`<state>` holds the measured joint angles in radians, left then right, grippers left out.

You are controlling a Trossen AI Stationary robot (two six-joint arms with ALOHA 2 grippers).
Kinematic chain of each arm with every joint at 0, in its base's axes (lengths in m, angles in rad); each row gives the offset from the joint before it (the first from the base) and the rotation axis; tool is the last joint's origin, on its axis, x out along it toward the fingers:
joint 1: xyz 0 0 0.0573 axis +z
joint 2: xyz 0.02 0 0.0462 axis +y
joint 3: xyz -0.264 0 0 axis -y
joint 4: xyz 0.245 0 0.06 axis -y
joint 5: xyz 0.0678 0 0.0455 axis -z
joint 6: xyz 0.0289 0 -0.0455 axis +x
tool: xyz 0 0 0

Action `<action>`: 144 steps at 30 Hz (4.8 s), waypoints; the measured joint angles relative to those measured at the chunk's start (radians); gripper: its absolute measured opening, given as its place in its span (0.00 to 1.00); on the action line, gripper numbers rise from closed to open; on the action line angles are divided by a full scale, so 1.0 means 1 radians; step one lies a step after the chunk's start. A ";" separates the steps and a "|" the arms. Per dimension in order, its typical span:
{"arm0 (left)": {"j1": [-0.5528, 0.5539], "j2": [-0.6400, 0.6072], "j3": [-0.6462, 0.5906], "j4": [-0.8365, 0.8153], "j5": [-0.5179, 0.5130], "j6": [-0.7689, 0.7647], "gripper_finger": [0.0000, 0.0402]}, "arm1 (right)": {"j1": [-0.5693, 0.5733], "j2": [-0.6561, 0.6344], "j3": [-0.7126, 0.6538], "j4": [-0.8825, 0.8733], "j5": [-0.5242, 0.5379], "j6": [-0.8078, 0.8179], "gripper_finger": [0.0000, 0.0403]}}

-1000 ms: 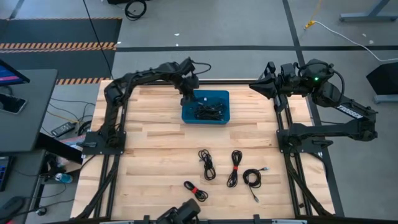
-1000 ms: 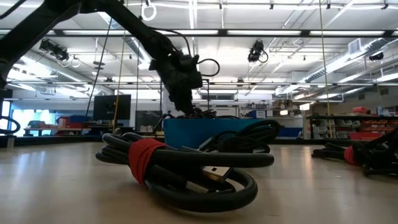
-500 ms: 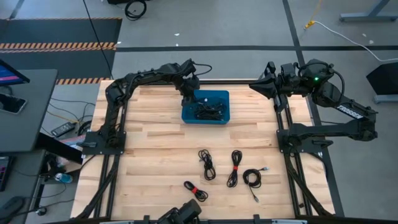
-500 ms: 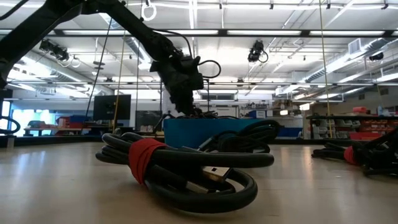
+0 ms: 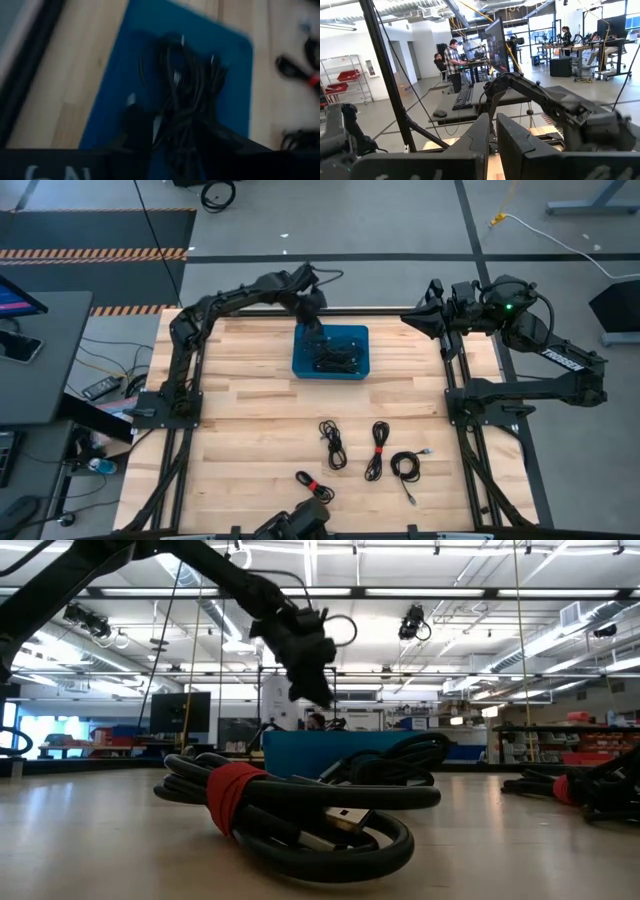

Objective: Pick and place USB-C Cables
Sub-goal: Adjust the blue bin

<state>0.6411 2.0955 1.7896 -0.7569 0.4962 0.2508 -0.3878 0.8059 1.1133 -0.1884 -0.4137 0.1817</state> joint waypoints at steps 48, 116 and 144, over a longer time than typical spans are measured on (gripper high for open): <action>-0.559 -0.070 0.535 -0.509 -0.639 -0.245 0.37 | 0.046 0.835 0.002 -0.331 0.003 -0.247 0.00; -0.612 -0.083 0.564 -0.433 -0.658 -0.140 0.37 | 0.097 0.810 -0.001 -0.453 0.209 -0.132 0.00; -0.587 -0.217 0.566 -0.372 -0.732 -0.047 0.37 | 0.089 0.638 0.000 -0.492 0.213 -0.098 0.00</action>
<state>0.0538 1.8781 2.3554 -1.1288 -0.2359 0.2041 -0.2984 1.4437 1.1133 -0.6808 -0.2007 0.0833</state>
